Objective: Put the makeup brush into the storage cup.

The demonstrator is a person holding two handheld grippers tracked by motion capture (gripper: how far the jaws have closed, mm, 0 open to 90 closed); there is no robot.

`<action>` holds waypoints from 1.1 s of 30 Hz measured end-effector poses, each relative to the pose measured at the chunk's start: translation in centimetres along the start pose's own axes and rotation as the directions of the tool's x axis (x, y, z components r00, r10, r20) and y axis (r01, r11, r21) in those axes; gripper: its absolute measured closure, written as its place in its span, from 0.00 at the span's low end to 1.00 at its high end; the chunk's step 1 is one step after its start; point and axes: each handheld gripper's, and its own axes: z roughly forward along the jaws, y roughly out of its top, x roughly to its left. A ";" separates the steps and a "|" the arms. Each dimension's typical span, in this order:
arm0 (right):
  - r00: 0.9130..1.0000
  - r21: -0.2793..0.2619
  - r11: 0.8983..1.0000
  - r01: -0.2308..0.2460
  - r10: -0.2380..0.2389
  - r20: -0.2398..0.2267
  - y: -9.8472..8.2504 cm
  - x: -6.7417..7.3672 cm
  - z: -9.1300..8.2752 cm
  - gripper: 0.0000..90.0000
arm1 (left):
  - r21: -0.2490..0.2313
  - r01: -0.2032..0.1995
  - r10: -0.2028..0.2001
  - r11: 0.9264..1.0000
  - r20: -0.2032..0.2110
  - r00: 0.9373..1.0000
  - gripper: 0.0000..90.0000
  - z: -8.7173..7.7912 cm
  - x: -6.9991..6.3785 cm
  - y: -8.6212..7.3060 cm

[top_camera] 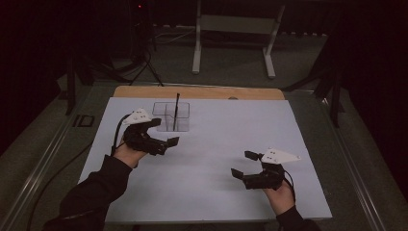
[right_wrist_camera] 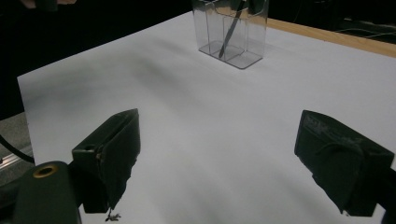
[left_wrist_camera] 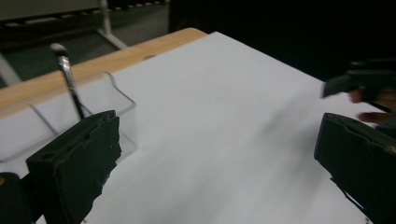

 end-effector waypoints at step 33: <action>0.999 0.003 0.999 0.039 -0.039 0.020 -0.7 -0.3 -0.3 0.16 | 0.007 -0.059 0.057 0.998 0.115 0.992 0.02 -1.0 -2.1 -8.0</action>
